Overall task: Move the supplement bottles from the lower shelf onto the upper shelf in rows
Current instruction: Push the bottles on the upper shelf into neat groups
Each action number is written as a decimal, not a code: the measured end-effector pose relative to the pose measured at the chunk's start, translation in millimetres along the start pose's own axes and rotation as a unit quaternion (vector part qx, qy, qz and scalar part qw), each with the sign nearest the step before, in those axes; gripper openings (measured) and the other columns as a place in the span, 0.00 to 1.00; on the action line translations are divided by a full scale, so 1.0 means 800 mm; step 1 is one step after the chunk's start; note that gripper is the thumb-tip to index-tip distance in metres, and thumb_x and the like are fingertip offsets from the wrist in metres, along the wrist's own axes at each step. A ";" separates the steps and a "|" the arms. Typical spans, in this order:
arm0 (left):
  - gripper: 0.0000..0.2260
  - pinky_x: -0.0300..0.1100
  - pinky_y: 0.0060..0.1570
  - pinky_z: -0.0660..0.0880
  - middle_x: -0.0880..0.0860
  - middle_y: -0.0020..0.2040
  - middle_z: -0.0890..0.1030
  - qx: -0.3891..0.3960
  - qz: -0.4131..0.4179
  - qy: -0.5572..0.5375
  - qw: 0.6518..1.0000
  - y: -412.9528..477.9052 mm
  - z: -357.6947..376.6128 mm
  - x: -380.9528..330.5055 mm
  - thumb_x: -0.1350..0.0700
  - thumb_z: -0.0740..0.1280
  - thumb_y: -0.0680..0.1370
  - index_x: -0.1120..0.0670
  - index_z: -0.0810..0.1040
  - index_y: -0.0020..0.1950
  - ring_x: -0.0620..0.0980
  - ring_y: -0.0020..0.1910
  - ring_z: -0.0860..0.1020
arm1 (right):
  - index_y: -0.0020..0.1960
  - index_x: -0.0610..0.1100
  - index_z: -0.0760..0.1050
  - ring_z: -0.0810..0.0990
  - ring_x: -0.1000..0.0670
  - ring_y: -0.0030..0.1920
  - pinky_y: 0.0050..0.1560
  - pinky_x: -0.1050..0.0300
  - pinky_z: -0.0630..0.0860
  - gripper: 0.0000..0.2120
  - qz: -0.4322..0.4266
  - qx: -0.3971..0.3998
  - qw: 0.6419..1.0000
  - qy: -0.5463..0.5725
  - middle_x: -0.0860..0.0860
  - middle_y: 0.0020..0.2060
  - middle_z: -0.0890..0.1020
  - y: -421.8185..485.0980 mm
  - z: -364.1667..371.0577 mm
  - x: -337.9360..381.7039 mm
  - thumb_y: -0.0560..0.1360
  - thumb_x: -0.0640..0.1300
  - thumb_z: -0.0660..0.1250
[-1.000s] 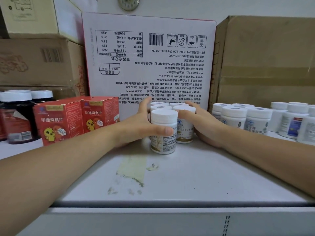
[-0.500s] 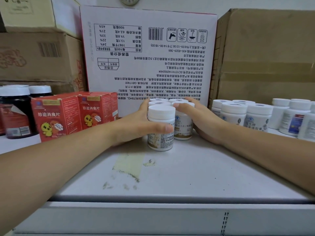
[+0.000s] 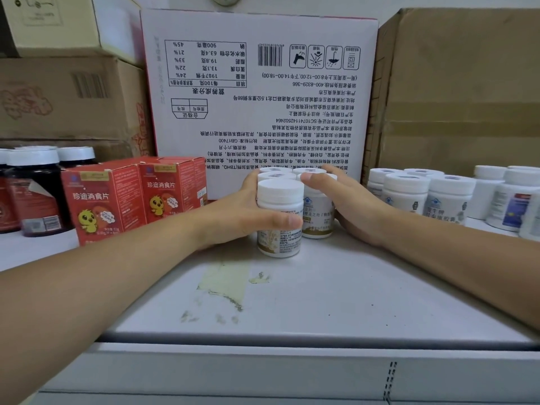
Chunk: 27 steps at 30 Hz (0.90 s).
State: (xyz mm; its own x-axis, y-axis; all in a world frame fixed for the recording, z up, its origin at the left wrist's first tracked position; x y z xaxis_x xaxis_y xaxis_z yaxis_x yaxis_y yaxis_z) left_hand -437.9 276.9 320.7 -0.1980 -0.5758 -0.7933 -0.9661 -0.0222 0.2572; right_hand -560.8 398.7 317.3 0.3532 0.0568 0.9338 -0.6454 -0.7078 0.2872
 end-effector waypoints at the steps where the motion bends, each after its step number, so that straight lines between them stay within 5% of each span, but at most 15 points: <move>1: 0.50 0.27 0.53 0.72 0.31 0.63 0.68 -0.002 0.001 0.004 1.000 -0.001 0.000 -0.001 0.39 0.76 0.57 0.42 0.56 0.75 0.25 0.58 0.72 | 0.75 0.49 0.59 0.79 0.51 0.62 0.67 0.44 0.71 0.51 0.001 0.001 1.000 0.003 0.53 0.65 0.78 0.000 0.001 0.000 0.59 0.64 0.75; 5: 0.50 0.37 0.64 0.71 0.33 0.65 0.70 -0.008 -0.018 0.039 0.999 -0.004 -0.001 -0.002 0.38 0.76 0.57 0.41 0.55 0.75 0.30 0.61 0.73 | 0.78 0.54 0.51 0.74 0.52 0.63 0.69 0.49 0.68 0.53 0.011 -0.013 1.000 0.008 0.55 0.68 0.71 -0.007 0.002 0.003 0.61 0.63 0.73; 8: 0.62 0.44 0.71 0.63 0.29 0.68 0.63 -0.036 -0.055 0.057 0.996 -0.012 -0.008 -0.005 0.36 0.76 0.52 0.42 0.44 0.79 0.40 0.69 0.68 | 0.79 0.53 0.48 0.68 0.50 0.69 0.71 0.48 0.63 0.51 0.014 -0.037 0.999 -0.019 0.53 0.74 0.64 -0.017 0.001 0.013 0.65 0.66 0.68; 11: 0.73 0.50 0.74 0.59 0.42 0.79 0.54 -0.071 -0.085 0.087 0.990 -0.021 -0.020 -0.022 0.27 0.76 0.44 0.44 0.37 0.78 0.46 0.75 0.61 | 0.80 0.52 0.47 0.57 0.49 0.77 0.74 0.45 0.57 0.42 -0.028 -0.093 0.993 -0.061 0.53 0.79 0.55 -0.030 -0.006 0.037 0.74 0.66 0.60; 14: 0.72 0.46 0.73 0.60 0.43 0.78 0.57 -0.104 -0.077 0.140 0.982 -0.042 -0.041 -0.062 0.26 0.76 0.45 0.46 0.42 0.79 0.38 0.73 0.61 | 0.80 0.53 0.48 0.53 0.51 0.78 0.76 0.44 0.54 0.37 -0.091 -0.135 0.984 -0.071 0.55 0.79 0.53 -0.039 -0.008 0.077 0.75 0.63 0.56; 17: 0.70 0.44 0.74 0.58 0.37 0.76 0.58 -0.154 -0.051 0.174 0.971 -0.079 -0.069 -0.106 0.25 0.73 0.45 0.46 0.47 0.79 0.34 0.72 0.60 | 0.80 0.53 0.48 0.53 0.52 0.78 0.76 0.43 0.54 0.34 -0.143 -0.105 0.978 -0.110 0.56 0.79 0.53 -0.050 0.001 0.120 0.77 0.59 0.54; 20: 0.63 0.29 0.64 0.61 0.18 0.59 0.65 -0.182 -0.023 0.203 0.962 -0.127 -0.095 -0.125 0.23 0.71 0.46 0.39 0.53 0.76 0.20 0.60 0.63 | 0.80 0.51 0.48 0.54 0.52 0.77 0.73 0.52 0.53 0.31 -0.181 -0.062 0.966 -0.171 0.54 0.79 0.55 -0.068 0.022 0.161 0.81 0.57 0.53; 24: 0.64 0.40 0.69 0.57 0.40 0.77 0.60 -0.251 -0.058 0.248 0.934 -0.172 -0.143 -0.110 0.21 0.68 0.46 0.41 0.52 0.78 0.34 0.69 0.60 | 0.79 0.51 0.54 0.64 0.51 0.72 0.68 0.52 0.61 0.30 -0.185 -0.040 0.970 -0.152 0.54 0.73 0.65 -0.087 0.071 0.196 0.79 0.57 0.57; 27: 0.63 0.43 0.71 0.57 0.41 0.78 0.59 -0.275 -0.036 0.252 0.927 -0.186 -0.172 -0.093 0.21 0.68 0.48 0.42 0.52 0.78 0.37 0.72 0.60 | 0.79 0.52 0.53 0.71 0.52 0.64 0.64 0.54 0.67 0.33 -0.174 -0.030 0.963 -0.203 0.52 0.64 0.74 -0.088 0.115 0.191 0.77 0.56 0.61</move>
State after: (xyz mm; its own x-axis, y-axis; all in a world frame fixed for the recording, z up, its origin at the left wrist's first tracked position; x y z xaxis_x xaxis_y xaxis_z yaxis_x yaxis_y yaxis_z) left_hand -256.3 210.3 417.3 0.0996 -0.8623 -0.4965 -0.7153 -0.4089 0.5667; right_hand -399.0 392.4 420.0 0.7830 -0.0047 0.6220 -0.4738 -0.6524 0.5915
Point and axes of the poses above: each hand's wrist, its own y-axis towards the middle knuckle, its own z-axis out of the palm, x = y × z, the point moved 5 cm from there along y, towards the middle knuckle
